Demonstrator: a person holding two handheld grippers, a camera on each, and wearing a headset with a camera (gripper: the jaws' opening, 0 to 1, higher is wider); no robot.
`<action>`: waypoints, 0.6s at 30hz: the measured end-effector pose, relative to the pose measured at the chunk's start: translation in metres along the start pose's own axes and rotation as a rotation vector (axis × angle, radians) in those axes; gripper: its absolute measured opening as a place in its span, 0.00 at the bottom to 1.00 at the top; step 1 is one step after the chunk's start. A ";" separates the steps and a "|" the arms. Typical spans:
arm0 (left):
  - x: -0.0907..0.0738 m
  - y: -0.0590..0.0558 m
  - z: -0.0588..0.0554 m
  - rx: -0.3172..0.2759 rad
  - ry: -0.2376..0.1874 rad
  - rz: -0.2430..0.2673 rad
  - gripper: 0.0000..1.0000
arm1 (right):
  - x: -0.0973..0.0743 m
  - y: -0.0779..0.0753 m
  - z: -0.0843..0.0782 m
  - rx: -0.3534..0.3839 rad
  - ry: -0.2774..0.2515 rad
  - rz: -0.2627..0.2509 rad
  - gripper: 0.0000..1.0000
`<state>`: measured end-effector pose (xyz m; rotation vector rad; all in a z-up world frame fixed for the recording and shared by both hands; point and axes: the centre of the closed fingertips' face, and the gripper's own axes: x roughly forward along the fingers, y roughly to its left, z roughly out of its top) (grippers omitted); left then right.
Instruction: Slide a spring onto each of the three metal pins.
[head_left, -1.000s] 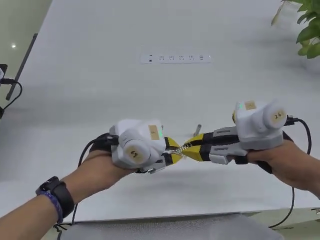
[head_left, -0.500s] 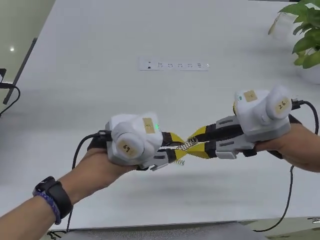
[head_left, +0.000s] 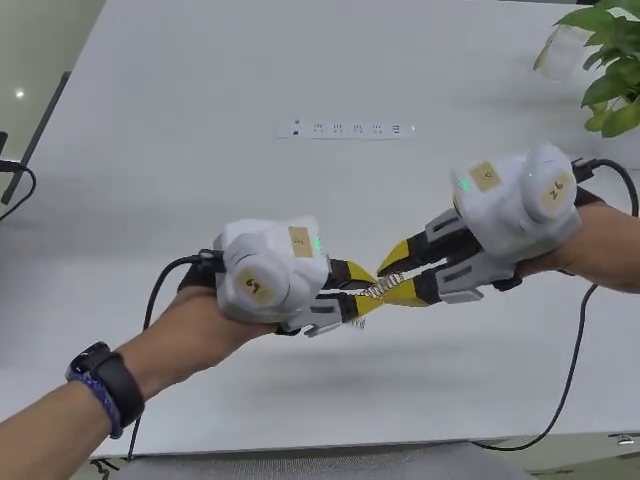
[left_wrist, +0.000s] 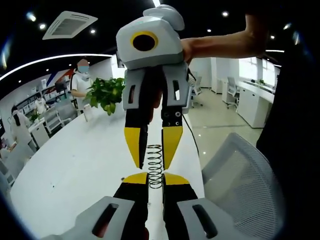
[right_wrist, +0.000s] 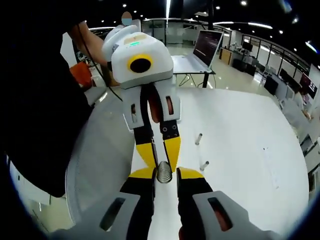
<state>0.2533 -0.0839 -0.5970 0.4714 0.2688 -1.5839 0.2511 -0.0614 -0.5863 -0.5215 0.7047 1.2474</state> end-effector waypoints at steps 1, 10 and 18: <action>0.000 0.000 0.000 -0.002 0.000 -0.001 0.02 | 0.000 0.000 0.000 -0.008 0.006 0.005 0.14; 0.000 0.000 0.002 -0.016 -0.010 -0.012 0.02 | 0.001 0.004 -0.003 -0.088 0.064 0.037 0.11; 0.001 -0.001 0.003 -0.025 -0.015 -0.024 0.02 | 0.000 0.005 -0.004 -0.121 0.092 0.046 0.09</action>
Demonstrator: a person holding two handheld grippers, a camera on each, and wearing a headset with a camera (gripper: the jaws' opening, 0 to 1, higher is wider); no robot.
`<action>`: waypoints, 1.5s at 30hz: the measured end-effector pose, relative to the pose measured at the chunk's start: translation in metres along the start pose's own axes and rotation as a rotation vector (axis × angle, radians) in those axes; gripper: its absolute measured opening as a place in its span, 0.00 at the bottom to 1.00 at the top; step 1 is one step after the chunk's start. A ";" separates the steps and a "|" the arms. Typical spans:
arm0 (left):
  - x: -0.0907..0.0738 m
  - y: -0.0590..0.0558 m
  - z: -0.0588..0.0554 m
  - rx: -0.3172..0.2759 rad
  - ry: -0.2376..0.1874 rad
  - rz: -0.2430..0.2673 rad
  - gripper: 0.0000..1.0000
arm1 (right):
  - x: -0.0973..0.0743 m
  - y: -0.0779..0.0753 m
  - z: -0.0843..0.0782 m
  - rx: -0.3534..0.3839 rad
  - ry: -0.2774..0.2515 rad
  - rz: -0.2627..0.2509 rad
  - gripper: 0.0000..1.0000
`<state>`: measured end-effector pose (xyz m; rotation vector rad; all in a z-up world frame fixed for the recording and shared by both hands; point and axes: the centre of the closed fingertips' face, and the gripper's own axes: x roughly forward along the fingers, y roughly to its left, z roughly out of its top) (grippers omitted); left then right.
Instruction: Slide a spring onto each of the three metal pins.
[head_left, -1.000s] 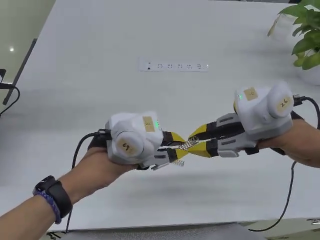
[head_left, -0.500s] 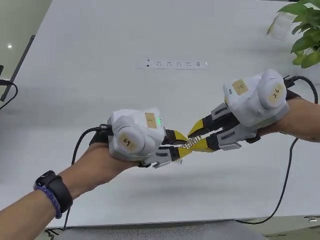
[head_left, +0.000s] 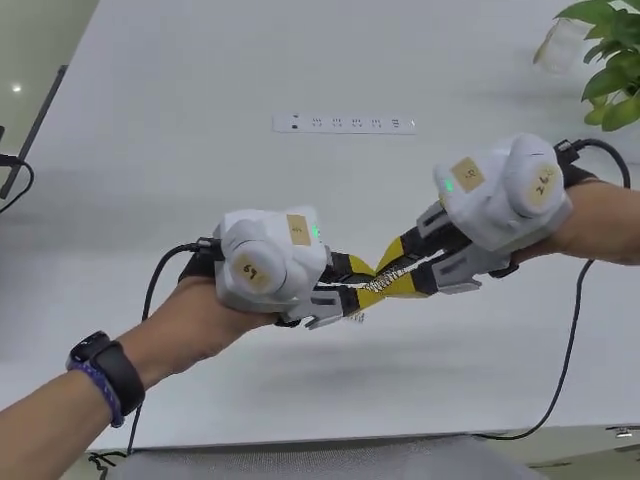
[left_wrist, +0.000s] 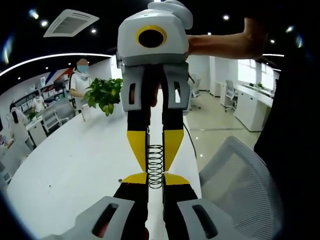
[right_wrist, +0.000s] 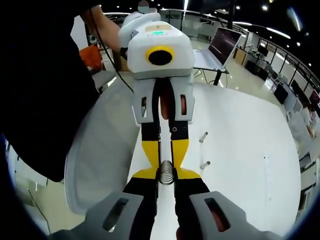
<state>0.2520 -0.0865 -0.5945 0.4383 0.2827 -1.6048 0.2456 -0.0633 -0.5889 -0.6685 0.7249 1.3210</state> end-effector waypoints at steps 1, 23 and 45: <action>0.000 0.000 0.000 -0.002 0.000 -0.001 0.02 | 0.000 0.000 0.000 -0.005 0.004 0.001 0.09; 0.005 -0.002 -0.013 -0.029 0.024 -0.011 0.08 | 0.009 0.001 -0.011 -0.035 0.073 0.023 0.09; -0.038 0.012 -0.060 -0.182 0.059 0.142 0.27 | 0.029 -0.011 -0.037 -0.013 0.142 0.004 0.09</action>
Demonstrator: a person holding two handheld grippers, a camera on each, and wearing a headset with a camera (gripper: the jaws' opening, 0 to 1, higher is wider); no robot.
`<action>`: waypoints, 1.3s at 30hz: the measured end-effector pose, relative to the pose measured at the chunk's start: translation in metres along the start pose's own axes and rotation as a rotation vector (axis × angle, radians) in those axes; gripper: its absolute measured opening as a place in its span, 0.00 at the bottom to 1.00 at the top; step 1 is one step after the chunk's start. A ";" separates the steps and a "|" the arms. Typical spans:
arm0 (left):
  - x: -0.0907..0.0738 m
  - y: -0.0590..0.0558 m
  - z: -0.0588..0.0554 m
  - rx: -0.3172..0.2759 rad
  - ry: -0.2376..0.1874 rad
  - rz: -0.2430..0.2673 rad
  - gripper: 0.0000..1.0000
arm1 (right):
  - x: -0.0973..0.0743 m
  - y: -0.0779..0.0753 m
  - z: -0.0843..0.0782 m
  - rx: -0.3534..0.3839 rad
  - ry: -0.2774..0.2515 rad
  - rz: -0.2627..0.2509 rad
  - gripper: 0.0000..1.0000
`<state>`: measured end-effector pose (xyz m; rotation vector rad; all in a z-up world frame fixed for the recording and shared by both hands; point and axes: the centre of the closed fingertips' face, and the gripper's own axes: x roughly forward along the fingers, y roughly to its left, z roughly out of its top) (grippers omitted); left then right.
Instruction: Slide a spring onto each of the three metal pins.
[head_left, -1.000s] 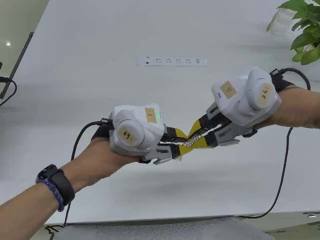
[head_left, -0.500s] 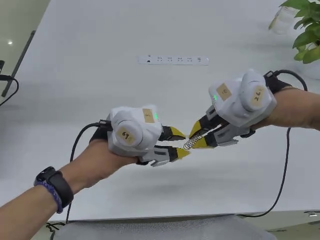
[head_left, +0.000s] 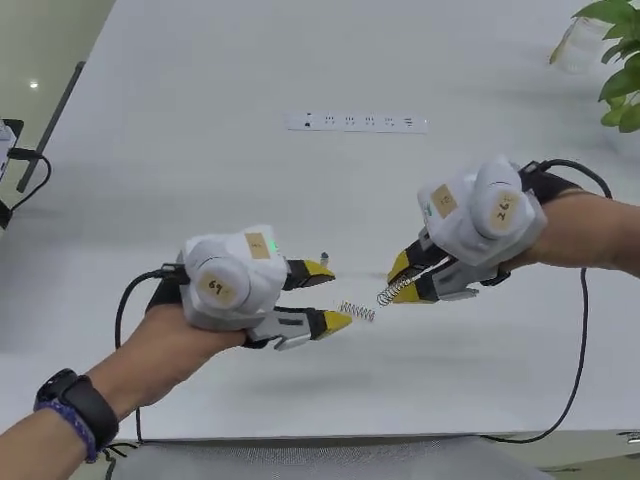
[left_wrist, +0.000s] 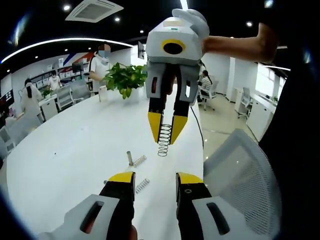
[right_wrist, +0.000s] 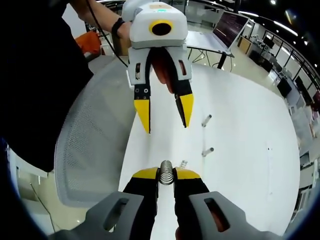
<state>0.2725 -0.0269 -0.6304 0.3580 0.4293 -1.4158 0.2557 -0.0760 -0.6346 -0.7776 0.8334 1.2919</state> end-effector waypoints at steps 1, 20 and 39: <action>-0.001 0.001 -0.002 -0.004 0.000 0.005 0.27 | 0.001 0.000 0.000 0.001 0.000 0.000 0.09; -0.085 0.046 -0.076 -0.191 0.046 0.285 0.42 | 0.023 -0.026 -0.006 0.048 0.036 -0.050 0.09; -0.121 0.052 -0.098 -0.277 0.054 0.393 0.49 | 0.048 -0.034 0.002 0.053 0.047 -0.033 0.09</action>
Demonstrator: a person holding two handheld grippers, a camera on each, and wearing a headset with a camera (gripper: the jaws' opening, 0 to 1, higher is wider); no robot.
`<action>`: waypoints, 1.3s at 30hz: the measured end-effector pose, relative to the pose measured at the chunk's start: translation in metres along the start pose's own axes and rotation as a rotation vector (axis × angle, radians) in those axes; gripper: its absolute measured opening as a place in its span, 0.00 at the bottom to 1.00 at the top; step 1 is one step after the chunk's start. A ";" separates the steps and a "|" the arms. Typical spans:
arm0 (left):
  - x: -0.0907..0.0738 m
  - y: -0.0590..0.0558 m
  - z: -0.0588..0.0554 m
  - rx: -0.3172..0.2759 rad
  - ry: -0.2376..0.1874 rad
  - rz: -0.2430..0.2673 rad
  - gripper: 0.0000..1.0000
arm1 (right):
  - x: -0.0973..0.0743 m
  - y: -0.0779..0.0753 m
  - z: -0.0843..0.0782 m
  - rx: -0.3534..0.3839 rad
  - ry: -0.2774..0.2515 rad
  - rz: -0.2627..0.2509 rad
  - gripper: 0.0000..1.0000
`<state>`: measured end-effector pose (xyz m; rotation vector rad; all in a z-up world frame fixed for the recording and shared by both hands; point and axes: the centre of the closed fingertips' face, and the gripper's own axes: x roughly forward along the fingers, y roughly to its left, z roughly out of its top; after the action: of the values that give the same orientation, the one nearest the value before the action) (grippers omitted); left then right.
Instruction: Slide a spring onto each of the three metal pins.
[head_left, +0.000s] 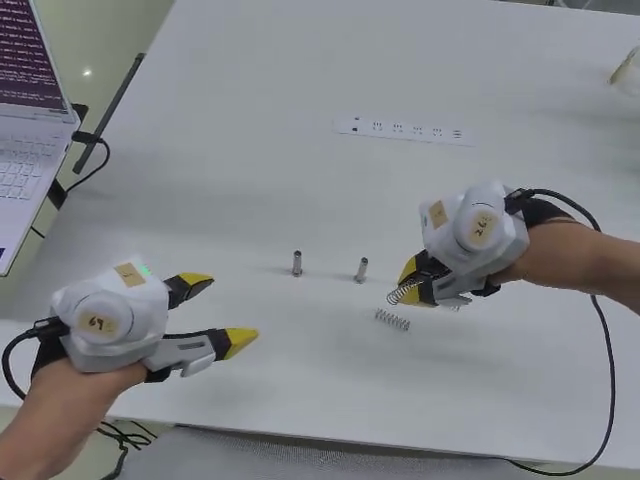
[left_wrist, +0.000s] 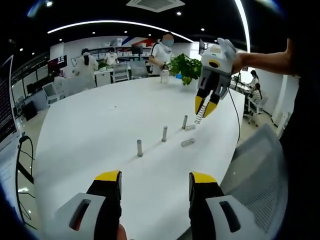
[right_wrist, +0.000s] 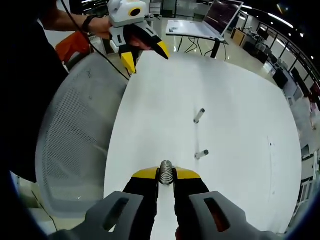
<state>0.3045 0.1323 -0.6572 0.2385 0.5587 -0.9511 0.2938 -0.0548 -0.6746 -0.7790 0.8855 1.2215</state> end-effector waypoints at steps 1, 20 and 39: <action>-0.001 0.000 0.000 -0.001 0.000 0.001 0.50 | 0.002 -0.001 0.001 -0.001 0.003 -0.001 0.09; -0.011 0.003 -0.007 -0.026 -0.016 0.022 0.52 | 0.034 -0.037 0.041 -0.036 0.019 0.000 0.09; -0.019 0.005 -0.011 -0.051 -0.026 0.040 0.53 | 0.056 -0.066 0.070 -0.081 0.050 0.013 0.09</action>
<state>0.2960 0.1533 -0.6564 0.1908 0.5522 -0.8991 0.3746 0.0194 -0.6906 -0.8731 0.8870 1.2602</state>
